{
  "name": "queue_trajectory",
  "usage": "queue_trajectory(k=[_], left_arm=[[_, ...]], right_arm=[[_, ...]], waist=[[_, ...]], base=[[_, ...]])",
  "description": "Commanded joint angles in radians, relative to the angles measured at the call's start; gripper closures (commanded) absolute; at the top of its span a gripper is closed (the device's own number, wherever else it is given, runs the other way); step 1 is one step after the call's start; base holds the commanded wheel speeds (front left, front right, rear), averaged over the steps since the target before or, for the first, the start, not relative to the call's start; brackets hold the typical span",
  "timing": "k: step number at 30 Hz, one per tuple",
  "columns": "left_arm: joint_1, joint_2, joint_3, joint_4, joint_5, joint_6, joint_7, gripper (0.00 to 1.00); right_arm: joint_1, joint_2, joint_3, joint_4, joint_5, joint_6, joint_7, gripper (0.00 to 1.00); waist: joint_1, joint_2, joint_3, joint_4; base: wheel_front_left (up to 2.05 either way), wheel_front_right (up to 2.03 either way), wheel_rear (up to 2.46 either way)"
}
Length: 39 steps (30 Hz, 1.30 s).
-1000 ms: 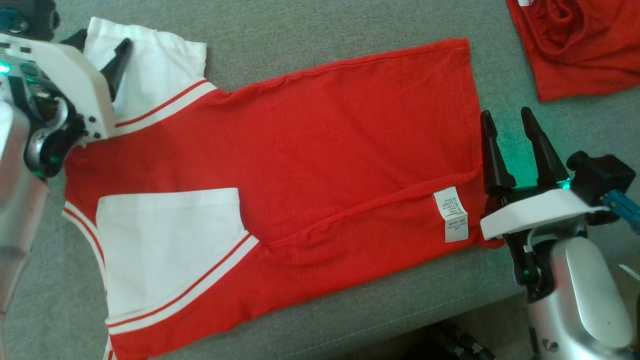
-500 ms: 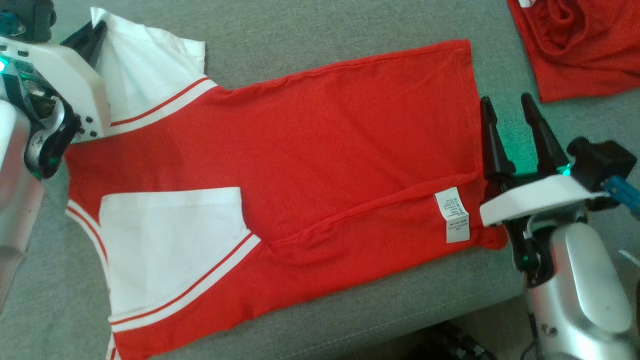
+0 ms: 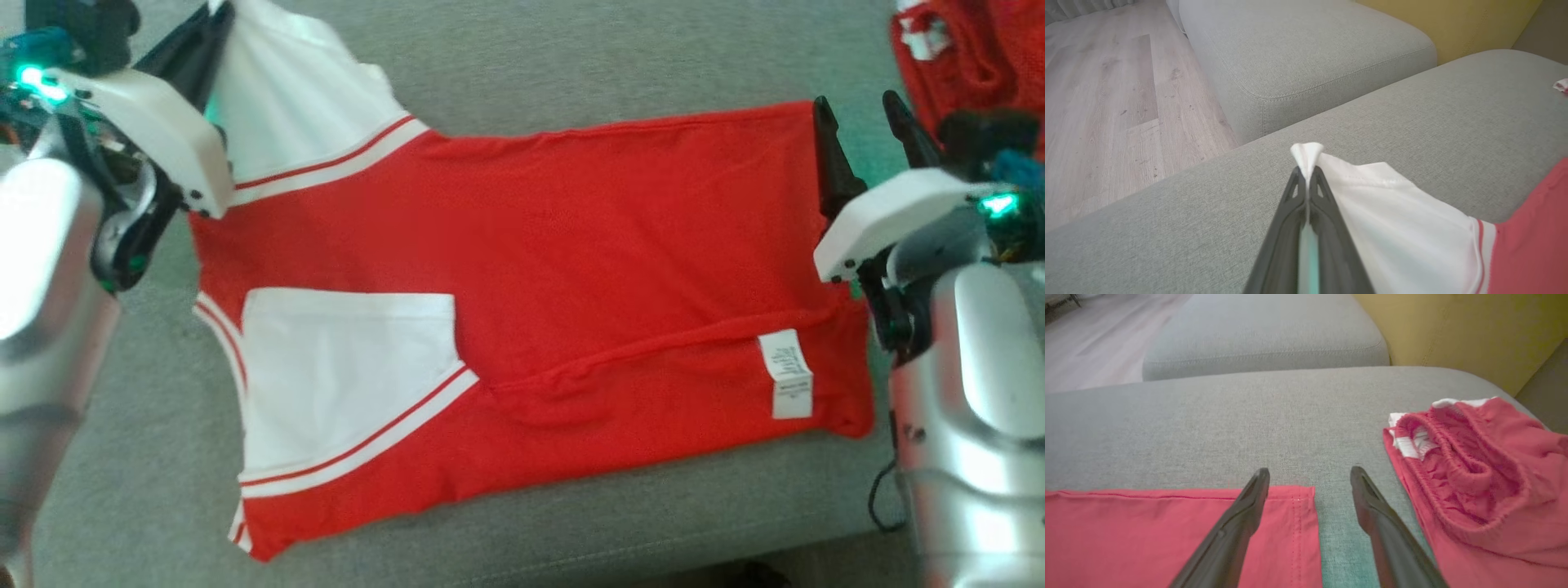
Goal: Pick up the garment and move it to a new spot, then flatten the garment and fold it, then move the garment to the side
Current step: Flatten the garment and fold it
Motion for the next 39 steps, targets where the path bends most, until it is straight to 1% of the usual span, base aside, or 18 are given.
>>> queue_trajectory(k=[1, 8, 11, 12, 14, 15, 16, 17, 19, 20, 21, 24, 31, 39], left_arm=[[-0.028, 0.035, 0.039, -0.032, -0.005, 0.001, -0.010, 1.00], [-0.020, 0.013, 0.027, -0.054, -0.010, 0.002, -0.029, 1.00], [-0.020, 0.007, 0.025, -0.051, -0.012, 0.002, -0.035, 1.00], [-0.020, 0.006, 0.024, -0.050, -0.012, 0.002, -0.037, 1.00], [-0.021, 0.005, 0.022, -0.047, -0.014, 0.001, -0.040, 1.00], [-0.021, 0.005, 0.022, -0.046, -0.014, 0.001, -0.041, 1.00], [-0.022, 0.006, 0.022, -0.044, -0.015, 0.001, -0.042, 1.00], [-0.022, 0.006, 0.021, -0.043, -0.017, 0.001, -0.043, 1.00], [-0.023, 0.007, 0.021, -0.041, -0.019, 0.000, -0.044, 1.00], [-0.023, 0.007, 0.020, -0.039, -0.021, 0.000, -0.044, 1.00], [-0.024, 0.008, 0.020, -0.038, -0.022, 0.000, -0.045, 1.00], [-0.025, 0.010, 0.018, -0.033, -0.023, 0.000, -0.046, 1.00], [-0.001, 0.017, 0.016, -0.038, -0.031, -0.002, -0.074, 1.00], [0.122, 0.039, 0.016, -0.102, -0.059, 0.002, -0.136, 1.00]], right_arm=[[-0.025, -0.009, 0.016, -0.022, -0.006, 0.003, 0.009, 0.00], [-0.098, -0.040, 0.019, 0.113, -0.027, 0.003, 0.092, 0.00], [-0.116, -0.045, 0.023, 0.146, -0.020, 0.003, 0.100, 0.01], [-0.120, -0.046, 0.024, 0.153, -0.018, 0.003, 0.099, 0.16], [-0.128, -0.047, 0.026, 0.166, -0.014, 0.003, 0.095, 0.51], [-0.133, -0.046, 0.027, 0.172, -0.012, 0.003, 0.092, 0.57], [-0.137, -0.046, 0.030, 0.178, -0.008, 0.003, 0.090, 0.60], [-0.141, -0.046, 0.032, 0.187, -0.004, 0.003, 0.091, 0.68], [-0.151, -0.047, 0.037, 0.204, 0.003, 0.003, 0.095, 0.76], [-0.155, -0.048, 0.038, 0.212, 0.006, 0.003, 0.094, 0.85], [-0.159, -0.049, 0.039, 0.220, 0.009, 0.003, 0.092, 1.00], [-0.170, -0.051, 0.043, 0.241, 0.017, 0.003, 0.079, 1.00], [-0.172, -0.054, 0.061, 0.245, 0.052, 0.003, 0.003, 1.00], [-0.083, -0.084, 0.122, 0.223, 0.111, 0.003, -0.037, 1.00]], waist=[[0.0000, 0.0000, 0.000, 0.014], [0.0000, 0.0000, 0.012, 0.041], [0.0000, 0.0000, 0.015, 0.045], [0.0000, 0.0000, 0.016, 0.046], [0.0000, 0.0000, 0.016, 0.046], [0.0000, 0.0000, 0.016, 0.045], [0.0000, 0.0000, 0.016, 0.045], [0.0000, 0.0000, 0.016, 0.045], [0.0000, 0.0000, 0.016, 0.044], [0.0000, 0.0000, 0.016, 0.045], [0.0000, 0.0000, 0.016, 0.045], [0.0000, 0.0000, 0.013, 0.045], [0.0000, 0.0000, -0.025, 0.040], [0.0000, 0.0000, -0.114, 0.039]], base=[[0.00, 0.00, 0.00], [0.00, 0.00, 0.00], [0.00, 0.00, 0.00], [0.00, 0.00, 0.00], [0.00, 0.00, 0.00], [0.00, 0.00, 0.00], [0.00, 0.00, 0.00], [0.00, 0.00, 0.00], [0.00, 0.00, 0.00], [0.00, 0.00, 0.00], [0.00, 0.00, 0.00], [0.00, 0.00, 0.00], [0.00, 0.00, 0.00], [0.00, 0.00, 0.00]])
